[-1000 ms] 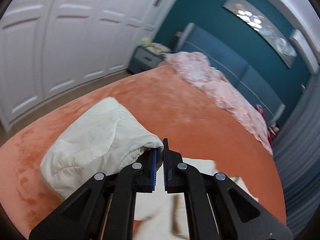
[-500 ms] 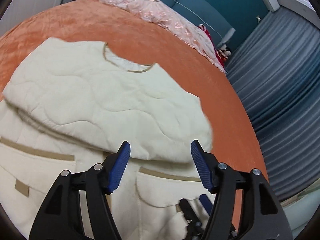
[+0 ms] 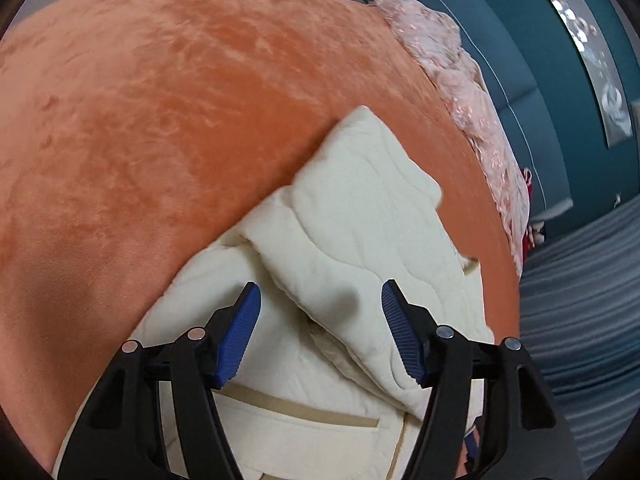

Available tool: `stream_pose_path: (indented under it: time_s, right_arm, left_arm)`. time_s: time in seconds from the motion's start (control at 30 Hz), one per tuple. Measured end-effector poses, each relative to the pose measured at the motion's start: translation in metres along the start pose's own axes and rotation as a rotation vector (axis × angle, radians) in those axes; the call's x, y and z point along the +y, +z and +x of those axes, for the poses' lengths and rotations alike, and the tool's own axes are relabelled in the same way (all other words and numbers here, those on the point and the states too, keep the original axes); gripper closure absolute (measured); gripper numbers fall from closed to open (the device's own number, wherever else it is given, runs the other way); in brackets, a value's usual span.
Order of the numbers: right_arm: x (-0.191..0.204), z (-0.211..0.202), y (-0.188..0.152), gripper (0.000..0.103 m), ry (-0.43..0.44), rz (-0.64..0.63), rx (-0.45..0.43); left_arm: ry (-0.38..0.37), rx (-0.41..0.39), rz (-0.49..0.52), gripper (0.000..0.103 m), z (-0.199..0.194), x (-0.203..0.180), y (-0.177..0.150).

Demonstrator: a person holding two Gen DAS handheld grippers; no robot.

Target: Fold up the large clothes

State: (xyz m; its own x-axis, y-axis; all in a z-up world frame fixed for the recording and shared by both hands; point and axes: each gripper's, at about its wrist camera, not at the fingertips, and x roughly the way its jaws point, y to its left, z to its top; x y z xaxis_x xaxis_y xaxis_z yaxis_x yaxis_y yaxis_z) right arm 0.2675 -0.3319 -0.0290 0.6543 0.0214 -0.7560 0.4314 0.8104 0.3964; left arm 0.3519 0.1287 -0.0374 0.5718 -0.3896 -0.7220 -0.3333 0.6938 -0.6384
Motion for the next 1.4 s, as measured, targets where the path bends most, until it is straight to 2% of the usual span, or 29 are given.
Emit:
stream_pose_path:
  time_s: [0.03,0.07,0.1,0.2,0.3,0.37,0.53,0.63,0.83,0.97,1.0,1.07,1.17,1.23,1.27,1.33,1.4]
  right_arm:
    - [0.009,0.0,0.002,0.081,-0.003,-0.037,0.013]
    - [0.021,-0.002,0.004,0.092,-0.005,-0.089,0.012]
    - [0.036,-0.007,0.01,0.095,0.019,-0.144,-0.003]
    - [0.081,-0.042,0.037,0.098,0.063,-0.286,-0.136]
    - [0.103,-0.074,0.067,0.098,0.105,-0.324,-0.27]
    - [0.099,-0.064,0.075,0.098,0.066,-0.336,-0.269]
    - [0.044,0.019,0.043,0.098,-0.086,-0.298,-0.048]
    - [0.025,0.038,0.023,0.098,-0.092,-0.278,0.001]
    - [0.02,0.055,0.008,0.098,-0.099,-0.291,0.006]
    - [0.017,0.051,0.011,0.096,-0.08,-0.271,0.01]
    - [0.018,0.045,0.013,0.093,-0.087,-0.267,0.011]
    - [0.017,0.025,0.018,0.075,-0.117,-0.251,-0.017]
    - [0.019,-0.013,0.027,0.072,-0.151,-0.221,-0.117]
    - [0.031,-0.024,0.035,0.072,-0.12,-0.212,-0.147]
    - [0.041,-0.022,0.039,0.072,-0.087,-0.217,-0.132]
    - [0.069,-0.011,0.042,0.072,-0.037,-0.252,-0.096]
    - [0.099,0.01,0.036,0.072,-0.009,-0.326,-0.053]
  left_arm:
    - [0.001,0.001,-0.014,0.05,0.001,0.002,0.001]
    - [0.0,0.004,-0.01,0.055,0.004,0.002,0.003]
    - [0.003,0.006,0.004,0.067,0.007,-0.002,0.005]
    - [0.038,-0.023,0.063,0.085,0.006,-0.012,0.011]
    - [0.083,-0.085,0.138,0.09,-0.002,-0.023,0.013]
    - [0.118,-0.094,0.188,0.09,0.002,-0.03,0.01]
    - [0.26,-0.089,0.314,0.092,0.024,-0.033,-0.013]
    - [0.303,-0.112,0.387,0.092,0.033,-0.032,-0.024]
    - [0.321,-0.139,0.434,0.091,0.043,-0.027,-0.032]
    - [0.358,-0.147,0.464,0.088,0.039,-0.034,-0.035]
    - [0.374,-0.148,0.476,0.085,0.033,-0.038,-0.035]
    - [0.393,-0.165,0.511,0.079,0.013,-0.045,-0.036]
    - [0.396,-0.232,0.577,0.075,-0.021,-0.058,-0.032]
    - [0.385,-0.265,0.595,0.074,-0.032,-0.073,-0.025]
    - [0.362,-0.264,0.595,0.074,-0.031,-0.082,-0.021]
    - [0.331,-0.241,0.609,0.069,-0.018,-0.102,-0.017]
    - [0.328,-0.209,0.645,0.069,0.006,-0.12,-0.022]
